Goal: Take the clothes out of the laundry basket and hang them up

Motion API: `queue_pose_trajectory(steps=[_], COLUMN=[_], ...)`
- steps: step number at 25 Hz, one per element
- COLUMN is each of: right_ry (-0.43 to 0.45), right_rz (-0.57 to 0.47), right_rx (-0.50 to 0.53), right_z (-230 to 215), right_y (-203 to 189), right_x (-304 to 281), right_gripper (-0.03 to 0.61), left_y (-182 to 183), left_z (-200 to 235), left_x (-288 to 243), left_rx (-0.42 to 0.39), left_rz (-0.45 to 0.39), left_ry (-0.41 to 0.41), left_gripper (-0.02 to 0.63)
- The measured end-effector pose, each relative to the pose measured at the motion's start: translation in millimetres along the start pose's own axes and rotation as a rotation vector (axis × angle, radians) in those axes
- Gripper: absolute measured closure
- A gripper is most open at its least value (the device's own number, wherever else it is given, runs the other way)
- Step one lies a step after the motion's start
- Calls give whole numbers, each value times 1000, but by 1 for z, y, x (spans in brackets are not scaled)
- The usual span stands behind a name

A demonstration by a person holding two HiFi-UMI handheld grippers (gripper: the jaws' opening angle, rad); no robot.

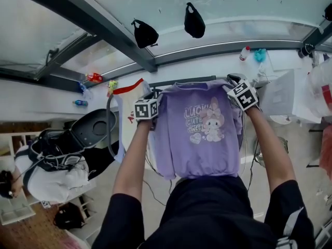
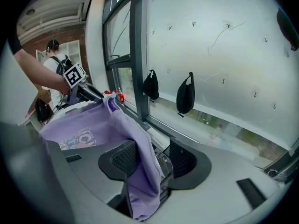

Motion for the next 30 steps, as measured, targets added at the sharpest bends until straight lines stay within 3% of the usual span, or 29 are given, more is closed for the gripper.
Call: queue_pose_trajectory(steps=[2,9,14,19,23,25,27,30], right_ry=[16,-36,-47,-49,-51,-104,-152,-177], right_rz=[-24,-134,-209,-327,-456,-486,-481,-525], right_rx=[-22,-94,-108,-139,-188,-191,-175,-190], right_z=[1,21,58,113,168,196,227,280], right_y=[-2,0,11,19,14,4,-11,-37], right_x=[6,51,102,163,221,245,261,278], right_gripper=[400,399,399,399,420,433,502,568], left_y=[2,7,-5,-31,-70,-97,-127,-174], left_z=[5,16,-2,-29,-58,-71,-82,-96], left_x=[11,74,146,232,298,326,350,380], left_rx=[6,54,-30,-45,-159,-196,-181,-103], left_rz=[-33,-183,-330,-485,-552,-586,-613,-633], left_ry=[-8,2,-26,-87,-180,-208,-239,-282], left_gripper=[399,396,396,396,403,420,449,589])
Point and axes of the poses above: the fingertips, and each gripper's own axes: x backward along the fingers, z to its left, y out of its top, the point moved 9 cm from there along x, backward along the fingers, and after that the axes turned 6 degrees about y, right-handed, at the moved point
